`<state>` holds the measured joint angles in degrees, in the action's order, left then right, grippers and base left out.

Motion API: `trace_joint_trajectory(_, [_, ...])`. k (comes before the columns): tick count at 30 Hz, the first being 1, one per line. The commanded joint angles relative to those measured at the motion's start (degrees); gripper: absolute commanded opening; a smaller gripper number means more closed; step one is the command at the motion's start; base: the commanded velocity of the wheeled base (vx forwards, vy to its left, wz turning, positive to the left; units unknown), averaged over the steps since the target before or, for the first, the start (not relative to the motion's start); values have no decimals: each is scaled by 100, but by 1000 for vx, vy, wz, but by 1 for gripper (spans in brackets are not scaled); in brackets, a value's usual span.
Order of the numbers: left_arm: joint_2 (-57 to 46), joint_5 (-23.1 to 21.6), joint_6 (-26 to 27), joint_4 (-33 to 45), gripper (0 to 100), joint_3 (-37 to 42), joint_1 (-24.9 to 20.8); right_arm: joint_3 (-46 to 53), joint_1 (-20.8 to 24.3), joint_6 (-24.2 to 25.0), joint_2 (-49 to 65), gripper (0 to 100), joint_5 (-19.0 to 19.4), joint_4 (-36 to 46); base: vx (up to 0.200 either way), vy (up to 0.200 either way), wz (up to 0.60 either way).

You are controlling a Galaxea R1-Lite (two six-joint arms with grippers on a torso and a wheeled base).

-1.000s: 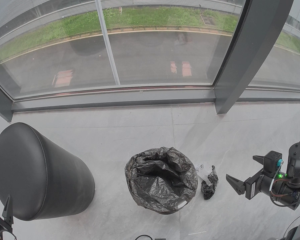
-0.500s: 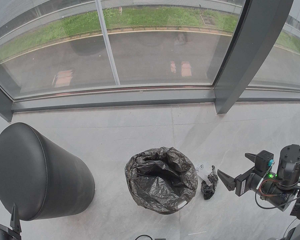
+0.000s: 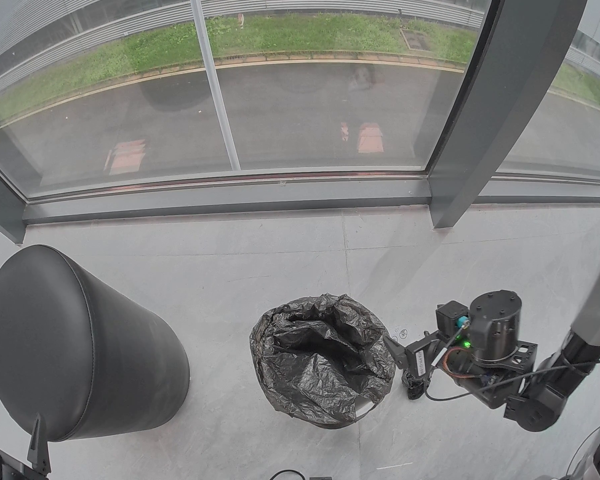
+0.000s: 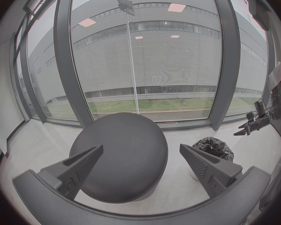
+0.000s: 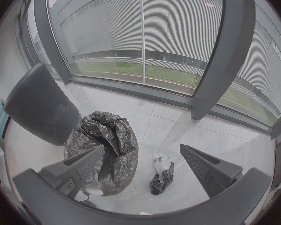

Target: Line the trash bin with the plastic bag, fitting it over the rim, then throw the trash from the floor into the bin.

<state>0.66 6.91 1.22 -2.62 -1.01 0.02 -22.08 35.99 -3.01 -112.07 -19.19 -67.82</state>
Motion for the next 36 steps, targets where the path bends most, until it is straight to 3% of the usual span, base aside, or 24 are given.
trace_joint_trajectory(1, [-66,-199,54,-28,100,92,-2,-763,-338,-226,-1309,100,152,-118,0,0,0])
trace_joint_trajectory(5, [-66,-296,-104,7,100,92,-2,-939,-610,-235,-1485,100,249,-118,0,0,0])
trace_joint_trajectory(6, [-66,-507,-333,25,100,101,-2,-983,-716,-244,-1493,100,266,-109,0,0,0])
trace_joint_trajectory(8, [-57,-788,-306,209,100,101,-11,-992,-865,-244,-1485,100,310,-118,0,0,0])
trace_joint_trajectory(18, [-57,-823,-254,341,100,66,-11,-1071,-1314,-253,-1572,100,539,-100,0,0,0])
trace_joint_trajectory(23, [-57,-823,-280,324,100,75,-11,-1492,-1480,-253,-1854,100,1189,-56,0,0,0])
trace_joint_trajectory(26, [-57,-823,-210,315,100,92,-11,-1853,-1560,-261,-1863,100,1391,225,0,0,0])
trace_joint_trajectory(30, [-66,-832,-201,306,100,92,-2,-2688,-1753,-270,-1968,100,1567,1183,0,0,0])
trace_joint_trajectory(36, [-66,-832,-201,306,100,92,-2,-3602,-1911,-297,-2390,100,1585,1772,0,0,0])
